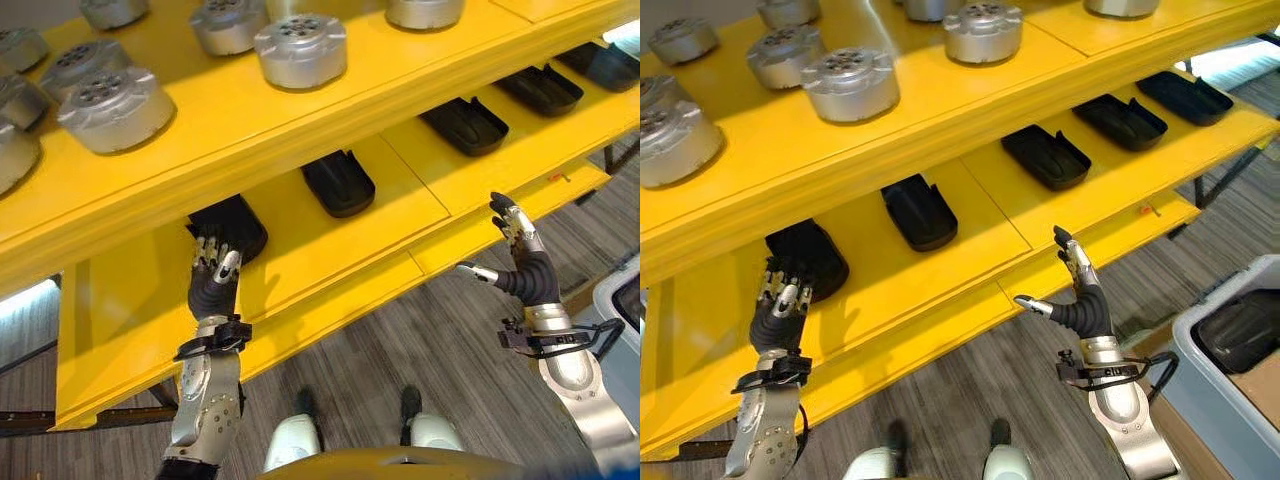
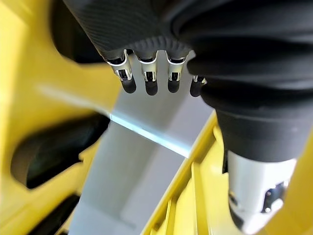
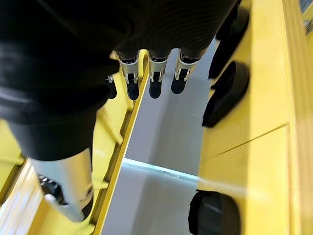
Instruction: Move parts from the plastic box to the shelf.
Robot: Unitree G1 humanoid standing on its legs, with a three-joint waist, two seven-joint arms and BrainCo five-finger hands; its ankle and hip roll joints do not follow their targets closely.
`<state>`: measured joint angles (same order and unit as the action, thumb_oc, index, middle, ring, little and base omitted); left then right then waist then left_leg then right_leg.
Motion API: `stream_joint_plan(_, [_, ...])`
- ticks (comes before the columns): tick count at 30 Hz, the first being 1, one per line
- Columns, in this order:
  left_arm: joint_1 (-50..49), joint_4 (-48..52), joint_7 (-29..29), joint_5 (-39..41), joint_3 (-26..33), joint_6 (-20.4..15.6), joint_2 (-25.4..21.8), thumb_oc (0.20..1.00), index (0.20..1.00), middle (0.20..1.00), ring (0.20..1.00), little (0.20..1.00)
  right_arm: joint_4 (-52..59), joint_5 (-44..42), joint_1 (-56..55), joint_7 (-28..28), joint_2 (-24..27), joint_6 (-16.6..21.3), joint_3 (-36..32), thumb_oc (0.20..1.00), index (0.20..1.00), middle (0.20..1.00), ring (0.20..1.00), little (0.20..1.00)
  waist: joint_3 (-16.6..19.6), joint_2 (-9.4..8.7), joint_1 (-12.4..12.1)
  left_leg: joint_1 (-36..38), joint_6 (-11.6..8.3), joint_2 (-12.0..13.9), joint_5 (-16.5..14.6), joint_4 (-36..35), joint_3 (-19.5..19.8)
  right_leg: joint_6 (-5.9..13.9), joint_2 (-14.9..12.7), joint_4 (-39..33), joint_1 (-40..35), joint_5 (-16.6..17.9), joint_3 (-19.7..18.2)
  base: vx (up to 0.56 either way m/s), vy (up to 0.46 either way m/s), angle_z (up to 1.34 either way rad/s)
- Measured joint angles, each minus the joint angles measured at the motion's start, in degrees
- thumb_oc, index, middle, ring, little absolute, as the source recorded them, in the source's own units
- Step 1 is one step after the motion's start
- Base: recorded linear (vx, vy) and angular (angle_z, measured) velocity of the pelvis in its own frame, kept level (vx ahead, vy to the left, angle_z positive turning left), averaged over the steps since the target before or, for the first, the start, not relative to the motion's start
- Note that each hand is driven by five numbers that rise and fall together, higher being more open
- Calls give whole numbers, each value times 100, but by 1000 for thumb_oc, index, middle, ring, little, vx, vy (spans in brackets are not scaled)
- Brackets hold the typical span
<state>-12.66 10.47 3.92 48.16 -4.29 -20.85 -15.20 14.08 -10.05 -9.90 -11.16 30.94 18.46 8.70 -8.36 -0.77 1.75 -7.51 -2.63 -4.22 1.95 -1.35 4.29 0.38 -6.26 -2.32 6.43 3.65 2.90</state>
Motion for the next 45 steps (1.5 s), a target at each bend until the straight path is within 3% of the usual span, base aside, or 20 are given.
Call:
stream_joint_plan(1, [-47, -7, -80, -42, -7, 23, -4, 1000, 1000, 1000, 1000, 1000, -24, -42, 56, 119, -57, 5, 14, 1000, 1000, 1000, 1000, 1000, -51, -20, -90, 28, 142, -382, -77, -63, 202, 8, 29, -79, 2, 53, -231, 103, -67, -130])
stream_joint_plan(2, [-53, -45, -107, -41, -9, 35, 18, 1000, 1000, 1000, 1000, 1000, -105, -68, 69, 190, -108, 3, 26, 1000, 1000, 1000, 1000, 1000, -47, 37, -95, -22, 181, -551, -113, 24, 381, 12, 101, -127, 4, 60, -300, 97, -29, -103])
stream_joint_plan(4, [-62, -29, -110, -46, 6, 36, 28, 1000, 1000, 1000, 1000, 1000, -258, -211, 96, 257, -130, -9, 121, 1000, 1000, 1000, 1000, 1000, 1, 267, -134, -31, 243, -489, -114, 73, 759, 16, 396, -167, 91, 59, -389, 54, 0, -93])
stream_joint_plan(9, [-49, -37, -107, -38, 87, 42, -39, 1000, 1000, 1000, 1000, 1000, -333, -448, 167, 522, -615, -64, 235, 1000, 1000, 1000, 1000, 1000, -95, 109, -225, 166, 340, -236, 132, -173, -300, 138, 571, 129, 120, -118, -580, 61, 54, -104])
stream_joint_plan(12, [190, -28, -112, -39, 76, 44, -103, 1000, 1000, 1000, 1000, 1000, -176, -668, 103, 597, -623, -72, 267, 1000, 1000, 1000, 1000, 1000, -112, 173, -37, 469, 410, -317, 112, -391, -565, 334, 441, -326, -281, 81, -689, 115, 83, -57])
stream_joint_plan(17, [159, 65, -109, -40, 68, 45, -105, 1000, 1000, 1000, 1000, 1000, -158, -787, 122, 641, -620, -123, 344, 1000, 1000, 1000, 1000, 1000, -61, 236, 93, 675, 481, -288, 69, -390, -716, 311, 485, -320, -436, 67, -881, 26, 53, -19])
stream_joint_plan(22, [353, 76, -95, -44, -27, 65, -147, 1000, 1000, 1000, 1000, 1000, -286, -884, 468, 617, -648, -159, 573, 1000, 1000, 1000, 1000, 1000, -89, 249, 80, 656, 492, -141, 75, -370, -990, 362, 654, 272, -64, -26, -1025, -63, 26, -33])
stream_joint_plan(23, [469, 67, -80, -46, -13, 67, -151, 1000, 1000, 1000, 1000, 1000, -368, -890, 641, 595, -689, -164, 615, 1000, 1000, 1000, 1000, 1000, -109, 248, 91, 641, 603, -64, 34, -318, -1170, 491, 719, 579, 162, -78, -949, 11, -28, -78])
stream_joint_plan(24, [510, 66, -60, -51, -8, 66, -198, 1000, 1000, 1000, 1000, 1000, -554, -890, 881, 591, -779, -183, 681, 1000, 1000, 1000, 1000, 1000, -121, 271, 39, 660, 903, 35, 76, -338, -1416, 542, 707, 1104, 455, -314, -602, 38, -52, -103])
stream_joint_plan(25, [520, 60, 44, -53, 0, 72, -197, 1000, 1000, 1000, 1000, 1000, -705, -892, 1081, 557, -874, -195, 747, 1000, 1000, 1000, 1000, 1000, -148, 313, 8, 646, 965, 146, 52, -282, -1676, 514, 440, 1611, 730, -382, 4, 87, -144, -134])
stream_joint_plan(26, [522, 44, 101, -52, -4, 73, -183, 1000, 1000, 1000, 1000, 1000, -758, -892, 1214, 544, -905, -225, 827, 1000, 1000, 1000, 1000, 1000, -201, 415, -69, 653, 945, 239, -33, -212, -1901, 551, -169, 2049, 936, -364, 666, 114, -169, -113])
stream_joint_plan(27, [557, -37, 104, -49, -8, 71, -163, 1000, 1000, 1000, 1000, 1000, -786, -892, 1232, 538, -913, -231, 857, 1000, 1000, 1000, 1000, 1000, -220, 431, -66, 650, 827, 237, -153, -130, -1983, 608, -585, 2012, 960, -325, 847, 155, -221, -92])
stream_joint_plan(28, [565, -114, 124, -45, 1, 75, -126, 1000, 1000, 1000, 1000, 1000, -856, -892, 1219, 544, -959, -260, 866, 1000, 1000, 1000, 1000, 1000, -237, 456, -82, 679, 876, 259, -218, -80, -1994, 677, -1010, 1709, 883, -265, 884, 163, -184, -50])
stream_joint_plan(30, [516, -110, 118, -46, 52, 79, -235, 1000, 1000, 1000, 1000, 1000, -872, -897, 1210, 534, -1050, -339, 950, 1000, 1000, 1000, 1000, 1000, -246, 345, -77, 692, 711, 275, -250, -62, -2055, 1069, -1670, 793, 822, 26, 774, 187, -217, -45])
stream_joint_plan(31, [494, -117, 118, -45, 127, 87, -270, 1000, 1000, 1000, 1000, 1000, -872, -897, 1204, 538, -1072, -349, 1007, 1000, 1000, 1000, 1000, 1000, -295, 255, -69, 743, 627, 294, -242, -76, -2051, 1271, -1862, 299, 729, 199, 725, 178, -275, -27])
stream_joint_plan(33, [390, -118, 113, -49, 232, 132, -331, 1000, 1000, 1000, 1000, 1000, -869, -897, 1126, 548, -1081, -399, 1050, 1000, 1000, 1000, 1000, 1000, -316, 15, -64, 866, 416, 323, -253, -96, -2066, 1333, -2052, 24, 603, 420, 881, 168, -266, -2])
stream_joint_plan(36, [196, -106, 110, -48, 260, 165, -354, 1000, 1000, 1000, 1000, 1000, -859, -915, 884, 596, -1098, -470, 1016, 1000, 1000, 1000, 1000, 1000, -183, -414, -118, 1190, -9, 448, -138, -327, -1951, 1296, -1809, 191, 180, 457, 1563, 167, -255, 21])
stream_joint_plan(37, [215, -157, 108, -45, 265, 174, -326, 1000, 1000, 1000, 1000, 1000, -899, -932, 883, 628, -1134, -498, 986, 1000, 1000, 1000, 1000, 1000, -62, -597, -114, 1241, -175, 500, -81, -425, -1853, 1012, -1648, 92, 28, 828, 1490, 215, -309, 35])
stream_joint_plan(40, [162, -110, 89, -36, 16, 211, 80, 1000, 1000, 1000, 1000, 1000, -991, -980, 1024, 624, -945, -521, 743, 1000, 1000, 1000, 1000, 1000, -5, -104, -78, 1244, -354, 1193, -60, -385, -1318, 775, -833, 138, -58, 525, 1621, 212, -340, -7])
stream_joint_plan(45, [530, -114, 20, -7, -60, 271, 74, 1000, 1000, 1000, 1000, 1000, -904, -1140, 735, 576, -577, -487, 500, 1000, 1000, 1000, 1000, 1000, 32, 82, 361, 910, -500, 2003, 4, 128, -1114, 282, 54, -179, -192, 287, 1839, 188, -306, -7])
